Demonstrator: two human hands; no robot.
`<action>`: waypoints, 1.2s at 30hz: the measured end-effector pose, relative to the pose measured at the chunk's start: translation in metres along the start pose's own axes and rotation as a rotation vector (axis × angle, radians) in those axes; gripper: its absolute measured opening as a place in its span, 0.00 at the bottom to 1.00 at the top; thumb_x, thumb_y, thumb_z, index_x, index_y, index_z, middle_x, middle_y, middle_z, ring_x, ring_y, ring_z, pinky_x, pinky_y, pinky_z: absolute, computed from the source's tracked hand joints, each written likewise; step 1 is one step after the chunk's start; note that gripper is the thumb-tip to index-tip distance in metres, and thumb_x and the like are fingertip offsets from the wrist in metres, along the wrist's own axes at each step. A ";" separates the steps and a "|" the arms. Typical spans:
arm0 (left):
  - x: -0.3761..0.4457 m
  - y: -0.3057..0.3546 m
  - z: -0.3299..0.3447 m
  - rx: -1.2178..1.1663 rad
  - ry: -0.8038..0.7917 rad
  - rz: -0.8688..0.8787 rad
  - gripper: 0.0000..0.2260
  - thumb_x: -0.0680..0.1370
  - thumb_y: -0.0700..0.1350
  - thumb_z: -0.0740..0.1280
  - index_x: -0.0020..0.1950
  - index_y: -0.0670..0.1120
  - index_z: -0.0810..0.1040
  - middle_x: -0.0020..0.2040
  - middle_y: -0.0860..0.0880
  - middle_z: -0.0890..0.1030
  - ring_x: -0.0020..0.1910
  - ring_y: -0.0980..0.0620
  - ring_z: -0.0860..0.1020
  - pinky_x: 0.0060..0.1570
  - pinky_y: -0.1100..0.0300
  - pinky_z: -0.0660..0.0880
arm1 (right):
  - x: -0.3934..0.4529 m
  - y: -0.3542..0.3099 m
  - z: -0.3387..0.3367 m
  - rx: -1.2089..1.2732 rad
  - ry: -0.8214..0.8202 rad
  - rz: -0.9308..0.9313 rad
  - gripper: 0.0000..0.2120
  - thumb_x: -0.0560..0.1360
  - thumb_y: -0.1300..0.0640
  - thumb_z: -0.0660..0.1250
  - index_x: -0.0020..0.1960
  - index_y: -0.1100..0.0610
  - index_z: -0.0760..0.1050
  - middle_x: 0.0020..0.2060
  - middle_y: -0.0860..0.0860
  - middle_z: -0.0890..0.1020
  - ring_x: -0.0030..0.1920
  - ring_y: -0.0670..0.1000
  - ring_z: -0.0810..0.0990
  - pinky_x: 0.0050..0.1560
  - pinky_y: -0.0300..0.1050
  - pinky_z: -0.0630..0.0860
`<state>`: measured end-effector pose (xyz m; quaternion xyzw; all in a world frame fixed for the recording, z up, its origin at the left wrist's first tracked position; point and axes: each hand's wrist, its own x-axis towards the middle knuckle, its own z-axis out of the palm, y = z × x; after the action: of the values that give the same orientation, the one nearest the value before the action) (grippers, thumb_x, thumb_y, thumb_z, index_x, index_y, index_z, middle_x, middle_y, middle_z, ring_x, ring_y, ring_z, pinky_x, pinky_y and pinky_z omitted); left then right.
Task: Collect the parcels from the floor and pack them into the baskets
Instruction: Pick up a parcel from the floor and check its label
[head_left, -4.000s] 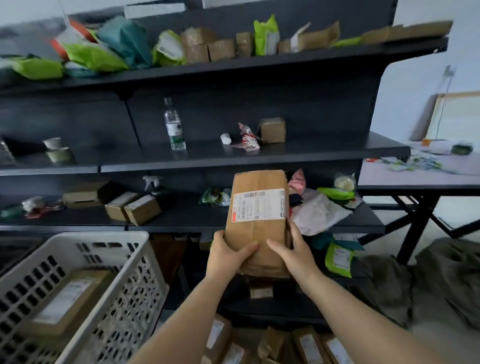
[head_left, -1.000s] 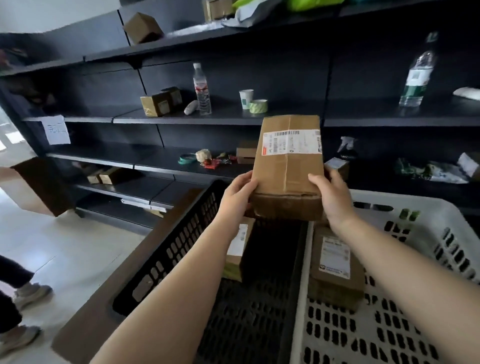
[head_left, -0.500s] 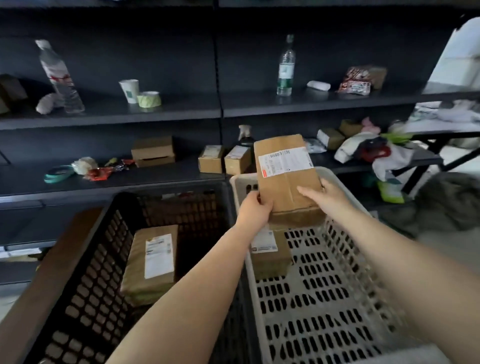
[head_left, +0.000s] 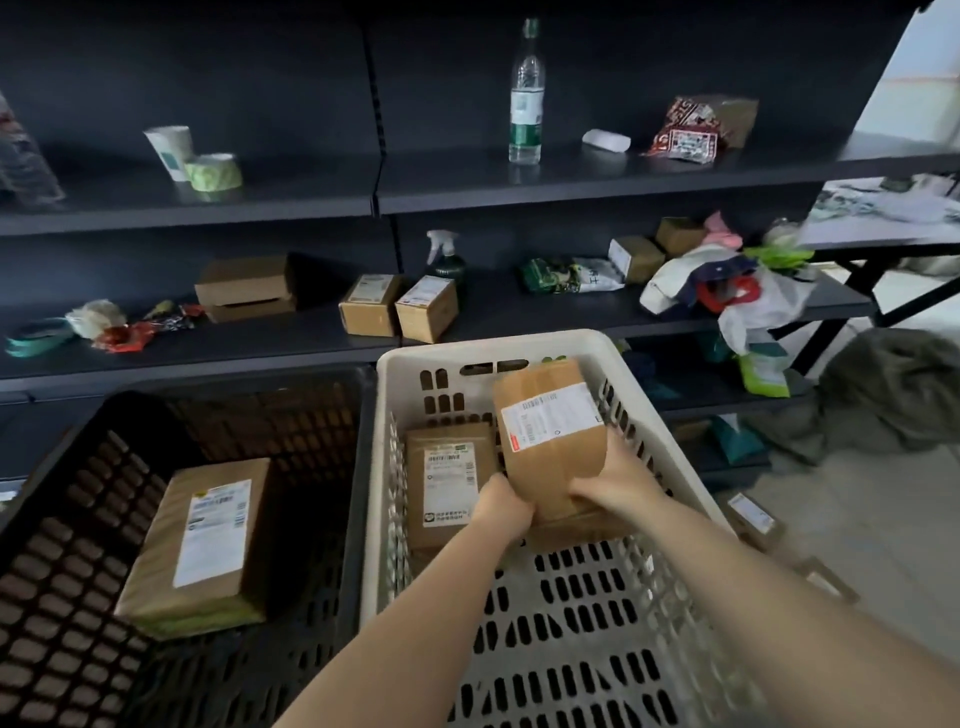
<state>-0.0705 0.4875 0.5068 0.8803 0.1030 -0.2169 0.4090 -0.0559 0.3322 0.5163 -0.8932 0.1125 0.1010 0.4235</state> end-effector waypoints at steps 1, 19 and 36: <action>0.005 -0.002 0.004 0.023 0.004 -0.016 0.18 0.78 0.44 0.63 0.66 0.39 0.66 0.63 0.41 0.74 0.61 0.43 0.73 0.59 0.53 0.72 | 0.004 0.004 0.004 -0.033 -0.026 -0.015 0.42 0.61 0.54 0.76 0.69 0.54 0.59 0.61 0.52 0.74 0.59 0.52 0.74 0.61 0.52 0.73; 0.017 -0.012 0.023 0.572 0.067 0.122 0.13 0.76 0.41 0.60 0.60 0.46 0.74 0.56 0.45 0.76 0.56 0.46 0.74 0.55 0.51 0.75 | 0.007 0.021 0.036 -0.739 -0.216 -0.227 0.25 0.71 0.54 0.67 0.67 0.54 0.66 0.63 0.53 0.72 0.62 0.55 0.70 0.60 0.52 0.72; -0.090 0.104 0.022 0.666 0.197 0.636 0.14 0.78 0.48 0.59 0.63 0.47 0.72 0.58 0.45 0.77 0.54 0.43 0.76 0.49 0.51 0.76 | -0.137 -0.002 -0.118 -0.929 0.302 -0.299 0.16 0.73 0.51 0.66 0.58 0.56 0.72 0.53 0.54 0.75 0.58 0.56 0.71 0.44 0.49 0.69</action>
<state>-0.1194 0.4030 0.6069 0.9679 -0.2088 -0.0174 0.1387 -0.1757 0.2575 0.6288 -0.9981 -0.0135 -0.0515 -0.0295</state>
